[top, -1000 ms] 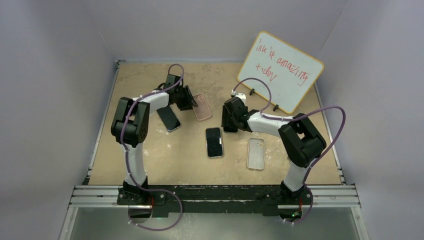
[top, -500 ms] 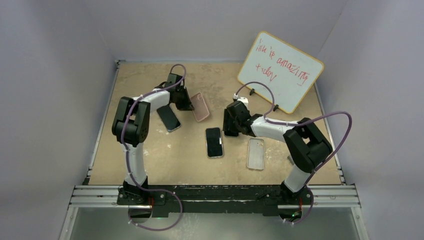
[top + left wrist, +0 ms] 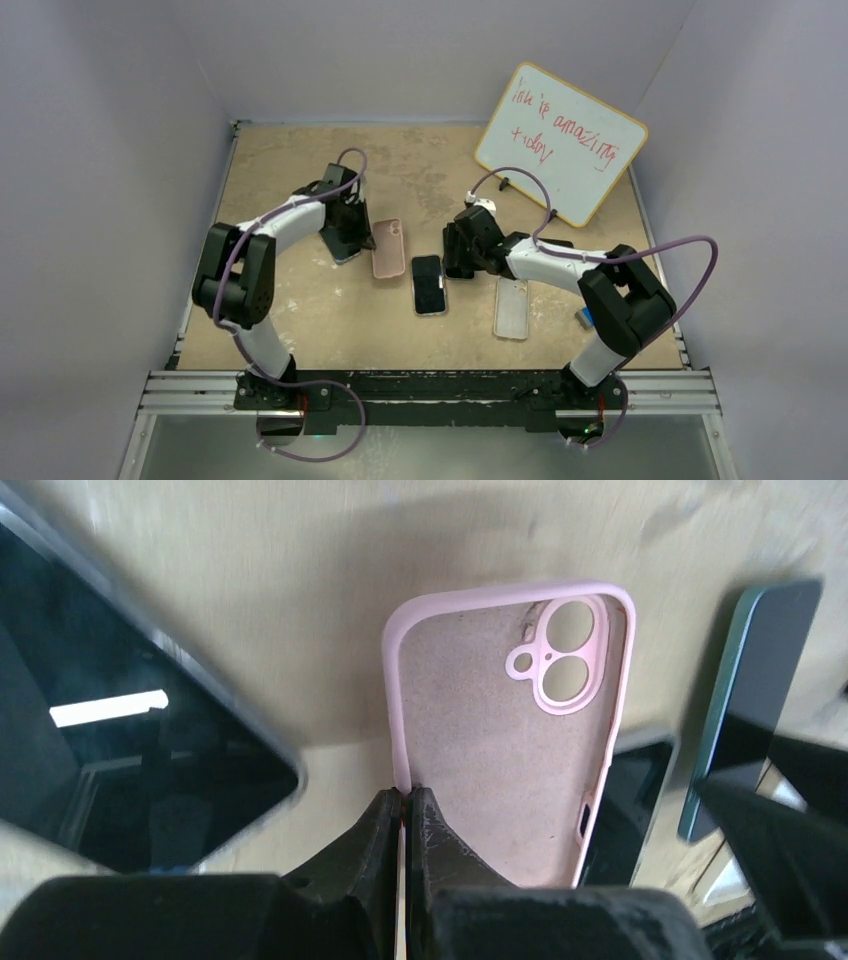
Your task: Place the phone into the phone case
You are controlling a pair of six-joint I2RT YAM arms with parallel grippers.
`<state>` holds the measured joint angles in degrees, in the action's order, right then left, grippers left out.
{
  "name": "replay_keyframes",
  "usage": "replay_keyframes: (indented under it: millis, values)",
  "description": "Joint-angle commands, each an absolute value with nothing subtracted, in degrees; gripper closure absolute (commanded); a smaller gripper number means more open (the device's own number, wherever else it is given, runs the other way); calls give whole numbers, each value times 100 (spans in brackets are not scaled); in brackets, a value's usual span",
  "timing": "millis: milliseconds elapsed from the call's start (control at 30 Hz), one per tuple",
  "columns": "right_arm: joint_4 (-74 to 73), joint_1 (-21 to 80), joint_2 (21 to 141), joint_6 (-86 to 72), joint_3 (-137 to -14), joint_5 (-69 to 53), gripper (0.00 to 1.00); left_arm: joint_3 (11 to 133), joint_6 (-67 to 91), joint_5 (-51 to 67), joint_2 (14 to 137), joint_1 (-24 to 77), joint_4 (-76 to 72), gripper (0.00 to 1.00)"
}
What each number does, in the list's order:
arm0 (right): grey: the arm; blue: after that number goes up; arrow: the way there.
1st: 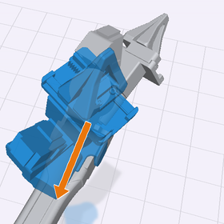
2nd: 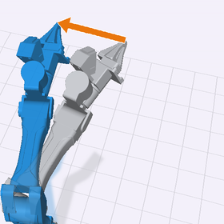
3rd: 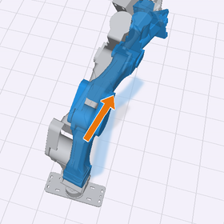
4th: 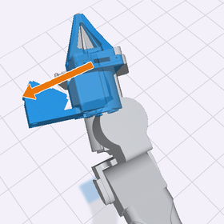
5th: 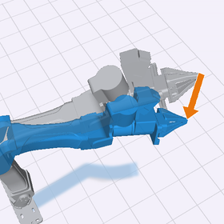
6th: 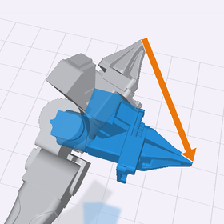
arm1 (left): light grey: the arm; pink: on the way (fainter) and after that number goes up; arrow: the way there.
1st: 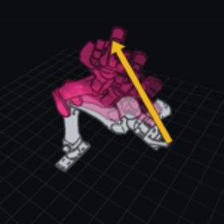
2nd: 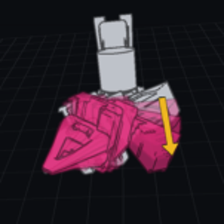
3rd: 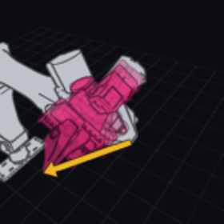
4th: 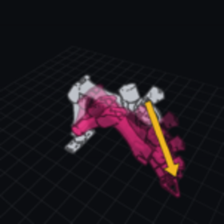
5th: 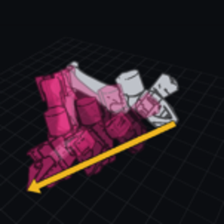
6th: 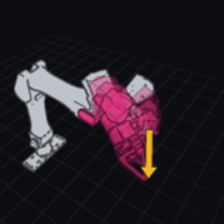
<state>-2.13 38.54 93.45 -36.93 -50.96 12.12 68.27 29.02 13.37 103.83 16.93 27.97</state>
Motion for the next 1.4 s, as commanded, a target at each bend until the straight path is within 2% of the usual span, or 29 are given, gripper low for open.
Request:
replay_keyframes:
  millis: [0,200,333,467,633,767,933,1367]
  values:
    - [-354,4003,9204,-3775,-5191,1154,62,5971,2739,1516,9536,1818,2935,100]
    - [-543,4478,8962,-3953,-5292,1313,62,5060,3101,1622,9010,2016,2641,98]
    - [-629,4831,8899,-4149,-5422,1427,63,4778,3283,1827,8929,2030,2453,86]
    - [-605,5047,8868,-4339,-5554,1434,64,4681,3494,2202,8818,2026,2337,66]
    - [-451,5322,8913,-4612,-5678,1422,65,4569,3693,2941,8624,1819,2135,60]
    - [-268,5588,9011,-4884,-5760,1435,65,4484,3597,2907,8197,1340,2223,53]
    - [-19,5907,9235,-5258,-5858,1419,66,4424,3284,2911,7812,675,2418,49]
    - [365,6341,9966,-6063,-6172,1652,67,4537,2948,2828,7795,554,2683,47]
